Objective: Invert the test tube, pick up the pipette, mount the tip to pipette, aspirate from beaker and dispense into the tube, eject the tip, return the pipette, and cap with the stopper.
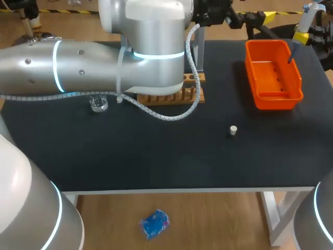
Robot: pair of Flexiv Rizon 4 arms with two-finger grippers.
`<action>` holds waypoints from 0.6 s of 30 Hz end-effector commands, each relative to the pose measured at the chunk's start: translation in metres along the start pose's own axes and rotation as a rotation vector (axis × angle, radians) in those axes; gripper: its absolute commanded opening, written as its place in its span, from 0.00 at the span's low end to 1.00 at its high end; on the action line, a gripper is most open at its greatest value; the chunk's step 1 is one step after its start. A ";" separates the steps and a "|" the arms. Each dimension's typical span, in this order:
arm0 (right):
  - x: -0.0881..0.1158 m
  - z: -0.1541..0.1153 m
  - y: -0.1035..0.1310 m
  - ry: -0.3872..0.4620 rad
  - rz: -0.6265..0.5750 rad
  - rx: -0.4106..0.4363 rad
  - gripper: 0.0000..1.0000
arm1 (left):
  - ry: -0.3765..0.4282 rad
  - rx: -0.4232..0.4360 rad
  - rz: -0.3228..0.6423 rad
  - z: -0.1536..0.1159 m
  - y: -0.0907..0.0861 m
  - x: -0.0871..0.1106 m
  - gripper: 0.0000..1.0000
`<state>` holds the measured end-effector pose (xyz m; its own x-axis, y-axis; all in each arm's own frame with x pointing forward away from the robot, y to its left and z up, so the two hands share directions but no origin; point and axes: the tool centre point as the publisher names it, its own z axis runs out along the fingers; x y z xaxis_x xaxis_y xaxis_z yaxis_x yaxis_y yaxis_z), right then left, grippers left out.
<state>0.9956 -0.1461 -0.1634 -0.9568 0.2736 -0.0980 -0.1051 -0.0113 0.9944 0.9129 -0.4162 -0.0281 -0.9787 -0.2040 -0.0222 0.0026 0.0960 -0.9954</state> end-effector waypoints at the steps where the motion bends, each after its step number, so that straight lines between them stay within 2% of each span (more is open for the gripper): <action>1: 0.000 0.000 0.000 0.001 0.000 0.001 0.00 | -0.018 0.018 -0.001 0.004 0.003 0.003 1.00; 5: 0.007 0.003 0.000 0.018 0.018 -0.015 0.00 | 0.009 0.049 -0.021 -0.002 0.001 0.002 1.00; 8: 0.017 0.010 0.001 0.042 0.029 -0.048 0.00 | 0.001 0.029 -0.014 -0.023 0.004 0.003 1.00; 10: 0.023 0.018 0.003 0.066 0.030 -0.059 0.00 | 0.014 0.041 -0.041 -0.039 0.007 0.006 1.00; 18: 0.056 0.063 0.016 0.184 0.031 -0.079 0.00 | -0.005 0.048 -0.043 -0.096 0.021 0.022 1.00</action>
<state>0.9549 -0.0835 -0.1541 -0.9914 0.1033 -0.0809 -0.0909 -0.0959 0.9912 0.8897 -0.3682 -0.0381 -0.9773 -0.2108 0.0209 -0.0343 0.0601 -0.9976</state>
